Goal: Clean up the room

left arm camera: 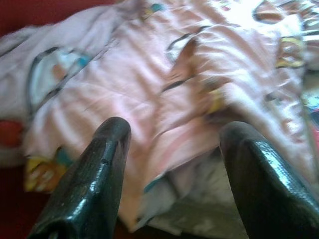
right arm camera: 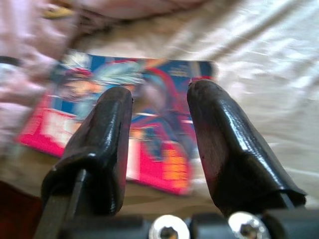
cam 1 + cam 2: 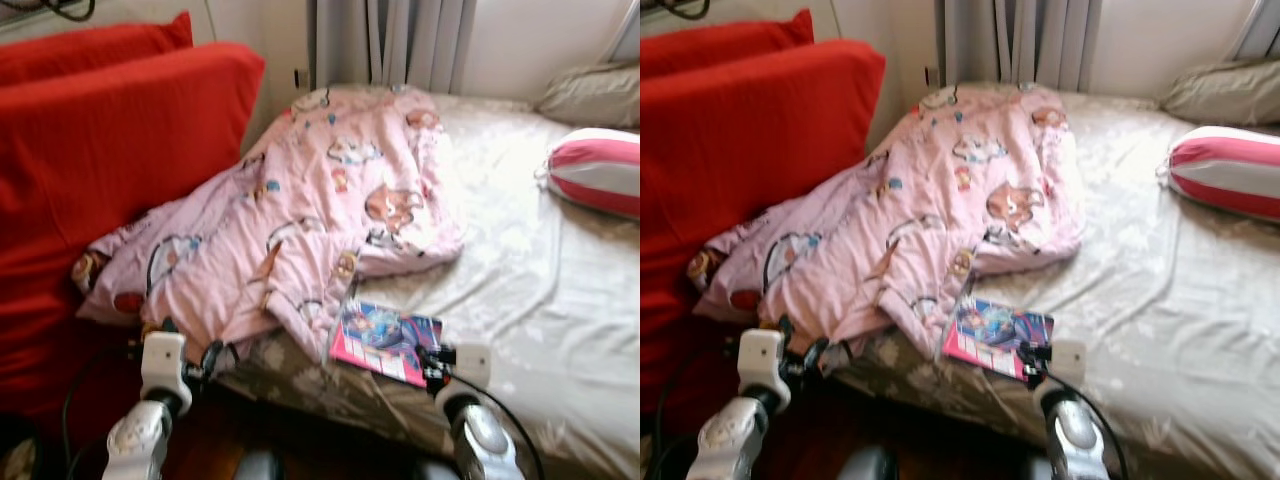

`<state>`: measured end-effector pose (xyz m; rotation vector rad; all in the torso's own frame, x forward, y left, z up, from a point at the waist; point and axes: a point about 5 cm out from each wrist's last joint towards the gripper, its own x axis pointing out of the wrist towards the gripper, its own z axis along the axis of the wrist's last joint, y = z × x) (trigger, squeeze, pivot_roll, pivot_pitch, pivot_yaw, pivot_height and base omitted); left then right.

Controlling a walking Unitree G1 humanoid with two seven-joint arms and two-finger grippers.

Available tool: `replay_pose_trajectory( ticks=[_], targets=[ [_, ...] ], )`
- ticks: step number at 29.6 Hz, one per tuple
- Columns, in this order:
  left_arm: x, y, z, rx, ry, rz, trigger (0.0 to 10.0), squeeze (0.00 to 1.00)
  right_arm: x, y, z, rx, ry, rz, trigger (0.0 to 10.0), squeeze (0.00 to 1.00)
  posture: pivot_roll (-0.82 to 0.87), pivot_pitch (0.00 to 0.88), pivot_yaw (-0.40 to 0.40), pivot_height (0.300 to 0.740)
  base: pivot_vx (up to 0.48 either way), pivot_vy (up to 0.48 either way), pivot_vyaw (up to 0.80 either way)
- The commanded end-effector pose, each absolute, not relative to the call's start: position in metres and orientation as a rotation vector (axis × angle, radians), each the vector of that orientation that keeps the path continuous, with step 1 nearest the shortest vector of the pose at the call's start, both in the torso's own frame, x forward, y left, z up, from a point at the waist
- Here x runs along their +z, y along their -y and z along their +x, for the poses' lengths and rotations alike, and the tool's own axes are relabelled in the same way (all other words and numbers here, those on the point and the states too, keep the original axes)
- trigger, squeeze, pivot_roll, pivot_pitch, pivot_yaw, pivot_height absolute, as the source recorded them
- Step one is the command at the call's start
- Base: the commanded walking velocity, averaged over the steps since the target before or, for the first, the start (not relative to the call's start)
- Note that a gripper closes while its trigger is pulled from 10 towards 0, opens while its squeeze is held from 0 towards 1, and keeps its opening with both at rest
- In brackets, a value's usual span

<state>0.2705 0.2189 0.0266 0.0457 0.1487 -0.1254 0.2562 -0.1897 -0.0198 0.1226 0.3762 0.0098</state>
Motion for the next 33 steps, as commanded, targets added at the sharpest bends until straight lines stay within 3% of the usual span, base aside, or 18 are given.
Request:
replay_pose_trajectory(
  ticks=[1,13,22,23,24,25,29,32,33],
  targets=[
    [0.027,-0.225,0.267,-0.128,-0.156,0.065,10.0,0.0,-0.019,0.188,0.258,0.028,-0.379,0.113,10.0,0.0,0.12,0.025,0.024,0.607,0.315,0.0,0.0],
    [0.028,-0.221,0.256,-0.104,-0.139,0.021,10.0,0.0,0.003,0.197,0.283,0.11,-0.337,0.037,10.0,0.0,0.13,0.111,-0.023,0.607,0.129,0.0,0.0],
    [0.036,-0.217,0.248,-0.088,-0.115,0.001,10.0,0.0,0.005,0.198,0.291,0.37,-0.49,-0.255,10.0,0.0,0.17,0.168,-0.052,0.607,0.0,0.0,0.0],
    [0.035,-0.218,0.246,-0.084,-0.116,0.001,10.0,0.0,0.004,0.201,0.29,0.387,-0.522,-0.302,10.0,0.14,0.17,0.182,-0.053,0.607,0.0,0.0,0.0],
    [0.035,-0.218,0.244,-0.08,-0.118,0.0,10.0,0.0,0.003,0.202,0.29,0.399,-0.543,-0.33,10.0,0.14,0.17,0.182,-0.053,0.607,0.0,0.0,0.0],
    [0.034,-0.219,0.24,-0.07,-0.125,-0.002,10.0,0.0,0.002,0.205,0.29,0.411,-0.569,-0.36,10.0,1.0,0.17,0.188,-0.055,0.607,0.0,0.0,0.0],
    [0.033,-0.22,0.232,-0.062,-0.135,-0.003,10.0,0.0,0.006,0.209,0.293,0.446,-0.583,-0.477,10.0,1.0,0.2,0.207,-0.053,0.607,0.0,0.0,0.0],
    [0.031,-0.223,0.219,-0.05,-0.168,-0.002,10.0,0.0,0.011,0.21,0.298,0.581,-0.613,-0.689,10.0,0.96,0.2,0.235,-0.053,0.607,0.0,0.0,0.0],
    [0.031,-0.224,0.218,-0.048,-0.174,-0.001,10.0,0.0,0.012,0.209,0.298,0.6,-0.618,-0.693,10.0,0.61,0.2,0.235,-0.053,0.607,0.0,0.0,0.0]
  ],
)
